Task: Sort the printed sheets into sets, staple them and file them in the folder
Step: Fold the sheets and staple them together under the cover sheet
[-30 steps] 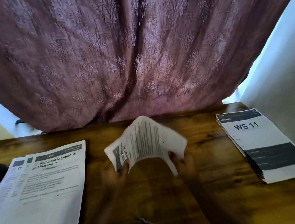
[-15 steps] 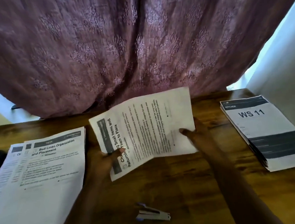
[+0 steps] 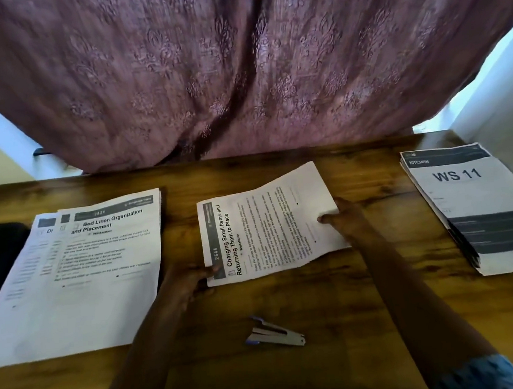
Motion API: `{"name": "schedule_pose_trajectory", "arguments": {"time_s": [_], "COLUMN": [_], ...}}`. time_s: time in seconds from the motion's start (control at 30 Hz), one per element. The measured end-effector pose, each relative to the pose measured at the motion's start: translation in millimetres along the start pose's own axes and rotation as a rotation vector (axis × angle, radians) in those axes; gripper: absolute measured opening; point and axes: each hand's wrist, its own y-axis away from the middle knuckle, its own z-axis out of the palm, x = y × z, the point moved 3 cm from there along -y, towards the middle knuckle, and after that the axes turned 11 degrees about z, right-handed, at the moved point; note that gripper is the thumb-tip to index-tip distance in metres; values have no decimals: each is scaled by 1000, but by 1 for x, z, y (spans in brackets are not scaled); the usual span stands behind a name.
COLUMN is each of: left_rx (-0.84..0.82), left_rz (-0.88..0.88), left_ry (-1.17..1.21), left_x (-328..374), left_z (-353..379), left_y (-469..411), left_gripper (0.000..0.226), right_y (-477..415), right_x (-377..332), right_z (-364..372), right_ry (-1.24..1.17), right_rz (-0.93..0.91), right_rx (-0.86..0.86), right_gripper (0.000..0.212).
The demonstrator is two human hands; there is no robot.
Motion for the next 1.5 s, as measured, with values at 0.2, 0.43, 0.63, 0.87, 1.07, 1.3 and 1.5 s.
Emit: {"name": "schedule_pose_trajectory", "arguments": {"time_s": [0.2,0.43,0.63,0.87,1.07,1.3,1.5], "left_rx": [21,58,72,114,144,160,165], "left_rz": [11,58,137,172,163,147,137], "left_ry": [-9,-41,-57,44,37,22,-14], "left_x": [-4,-6,-11,-11,-15,-15,-19], "left_z": [1,1,-2,4,11,18,17], "left_y": [-1,2,7,21,32,47,54], "left_gripper": [21,17,19,9,15,11,7], "right_y": [50,154,174,170,167,155,151], "right_x": [-8,32,45,25,24,27,26], "right_z": [1,79,98,103,114,126,133], "right_ry": [268,862,857,798,848,847,819], "right_rz": [-295,-480,-563,-623,-659,-724,-723], "right_rx": [254,-425,-287,-209,-124,27,102], "right_gripper": [67,82,56,43,47,55,55]}}
